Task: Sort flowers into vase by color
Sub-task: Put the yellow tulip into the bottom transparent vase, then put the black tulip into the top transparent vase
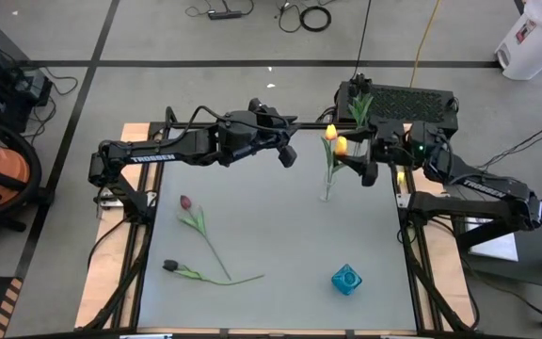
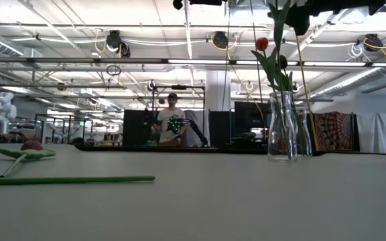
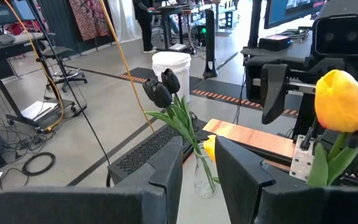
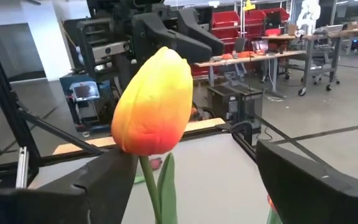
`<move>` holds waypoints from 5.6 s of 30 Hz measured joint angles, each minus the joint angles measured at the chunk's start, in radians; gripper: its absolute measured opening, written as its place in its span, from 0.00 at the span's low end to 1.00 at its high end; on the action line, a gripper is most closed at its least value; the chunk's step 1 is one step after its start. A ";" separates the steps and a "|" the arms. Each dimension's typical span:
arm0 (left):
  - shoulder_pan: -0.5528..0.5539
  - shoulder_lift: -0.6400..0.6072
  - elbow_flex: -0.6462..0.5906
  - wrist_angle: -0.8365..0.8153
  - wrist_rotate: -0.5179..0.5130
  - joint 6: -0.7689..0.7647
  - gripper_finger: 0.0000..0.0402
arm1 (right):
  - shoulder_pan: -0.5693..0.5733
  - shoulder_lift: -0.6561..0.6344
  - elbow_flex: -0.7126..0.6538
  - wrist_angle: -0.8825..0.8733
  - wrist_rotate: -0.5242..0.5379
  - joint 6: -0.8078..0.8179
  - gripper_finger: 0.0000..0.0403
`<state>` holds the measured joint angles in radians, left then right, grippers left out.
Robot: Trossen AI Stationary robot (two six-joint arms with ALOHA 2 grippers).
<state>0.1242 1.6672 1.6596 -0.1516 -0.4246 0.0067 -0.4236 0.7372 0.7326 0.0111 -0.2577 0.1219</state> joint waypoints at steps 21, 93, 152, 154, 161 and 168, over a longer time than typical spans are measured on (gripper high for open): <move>0.000 0.000 0.000 0.000 0.000 -0.001 0.25 | 0.000 0.003 0.000 -0.326 0.022 -0.006 0.79; -0.547 -0.161 -0.059 -1.420 0.206 -1.790 0.25 | 0.000 -0.515 0.001 -0.599 0.020 0.094 0.79; -0.894 0.061 -0.059 -1.218 0.339 -1.259 0.25 | 0.000 -0.514 0.001 -0.600 0.020 0.106 0.79; -0.912 0.063 -0.059 -1.218 0.333 -1.215 0.25 | 0.000 -0.514 0.001 -0.599 0.020 0.106 0.79; -0.953 0.074 -0.059 -1.216 0.300 -0.966 0.25 | 0.000 -0.514 0.001 -0.600 0.021 0.106 0.79; -0.957 0.089 -0.059 -1.218 0.255 -0.781 0.25 | 0.000 -0.513 0.001 -0.599 0.051 0.112 0.79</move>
<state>-0.8326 1.7564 1.6009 -1.3701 -0.1699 -0.7742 -0.4236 0.2241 0.7334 -0.5880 -0.2068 0.2337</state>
